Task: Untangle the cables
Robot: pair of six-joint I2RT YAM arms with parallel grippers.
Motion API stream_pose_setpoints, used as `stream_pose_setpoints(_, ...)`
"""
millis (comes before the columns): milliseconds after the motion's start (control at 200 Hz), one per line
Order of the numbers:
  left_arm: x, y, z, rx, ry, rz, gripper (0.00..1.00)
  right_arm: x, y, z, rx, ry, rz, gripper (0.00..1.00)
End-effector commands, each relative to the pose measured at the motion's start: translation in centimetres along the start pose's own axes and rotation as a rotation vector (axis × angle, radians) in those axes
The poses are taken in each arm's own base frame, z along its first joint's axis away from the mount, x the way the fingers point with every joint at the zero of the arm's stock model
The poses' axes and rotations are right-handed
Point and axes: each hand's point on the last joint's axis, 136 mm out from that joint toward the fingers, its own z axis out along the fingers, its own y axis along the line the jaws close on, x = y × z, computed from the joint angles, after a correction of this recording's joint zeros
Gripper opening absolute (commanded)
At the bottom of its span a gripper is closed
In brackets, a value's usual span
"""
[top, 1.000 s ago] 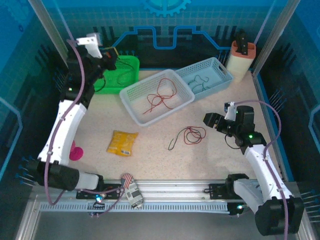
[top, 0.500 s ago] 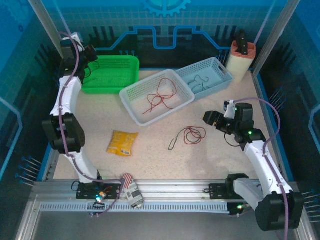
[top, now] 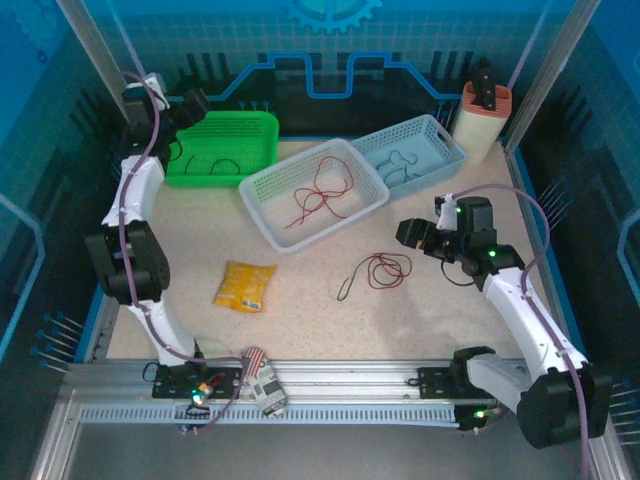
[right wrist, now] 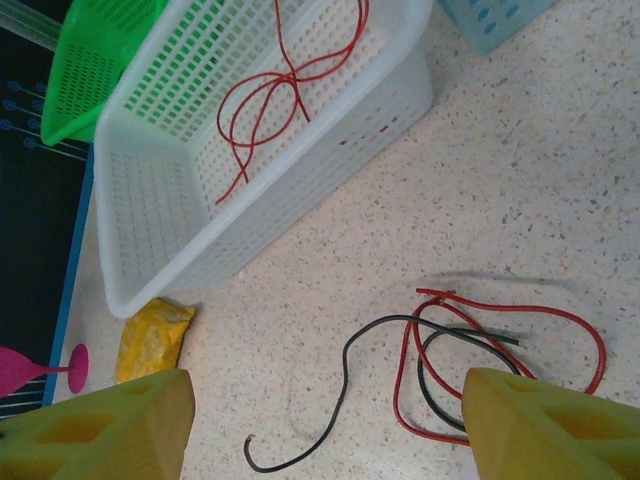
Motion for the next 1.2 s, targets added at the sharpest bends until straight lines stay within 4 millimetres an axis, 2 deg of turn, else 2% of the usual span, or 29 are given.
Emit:
stream_pose_setpoints(0,-2.6,-4.0,-5.1,0.067,-0.056,0.073,0.99,0.4,0.0,0.6,-0.001,0.032,-0.016,0.72)
stream_pose_setpoints(45,-1.8,-5.5,-6.8,0.106,-0.026,0.086,0.99,0.6,-0.1,0.8,0.0,0.041,-0.015,0.72)
stream_pose_setpoints(105,0.2,-7.4,-8.7,0.155,0.043,0.094,0.99,0.7,-0.1,0.9,-0.003,0.05,-0.012,0.72)
stream_pose_setpoints(190,3.8,-10.5,-12.3,0.268,0.138,0.094,0.97,1.2,-0.1,1.2,-0.016,0.073,-0.006,0.71)
stream_pose_setpoints(255,6.5,-12.2,-14.6,0.331,0.177,0.101,0.9,1.5,0.3,1.3,-0.038,0.089,-0.017,0.71)
stream_pose_setpoints(335,10.8,-14.7,-17.8,0.42,0.226,0.179,0.86,1.7,0.3,1.4,-0.048,0.101,-0.028,0.7)
stream_pose_setpoints(460,18.2,-18.1,-22.7,0.588,0.412,0.272,0.84,2.0,0.2,1.5,-0.052,0.112,-0.033,0.68)
stream_pose_setpoints(620,26.4,-19.5,-27.1,0.696,0.639,0.316,0.79,3.0,-0.2,1.6,-0.051,0.132,-0.009,0.68)
stream_pose_setpoints(765,31.9,-20.4,-28.5,0.73,0.791,0.367,0.6,4.4,-1.3,1.4,0.002,0.185,0.039,0.66)
stream_pose_setpoints(925,36.2,-22.3,-28.8,0.779,0.892,0.461,0.6,5.7,-2.0,0.8,0.032,0.224,-0.01,0.6)
stream_pose_setpoints(1020,38.4,-23.4,-27.9,0.807,0.91,0.532,0.63,5.9,-2.2,0.5,0.035,0.207,-0.019,0.6)
stream_pose_setpoints(1085,39.5,-24.3,-26.7,0.817,0.929,0.554,0.62,6.0,-2.3,0.5,0.032,0.211,-0.016,0.6)
stream_pose_setpoints(1196,41.4,-25.7,-24.4,0.801,1.009,0.574,0.57,6.4,-2.6,0.7,0.047,0.237,-0.008,0.61)
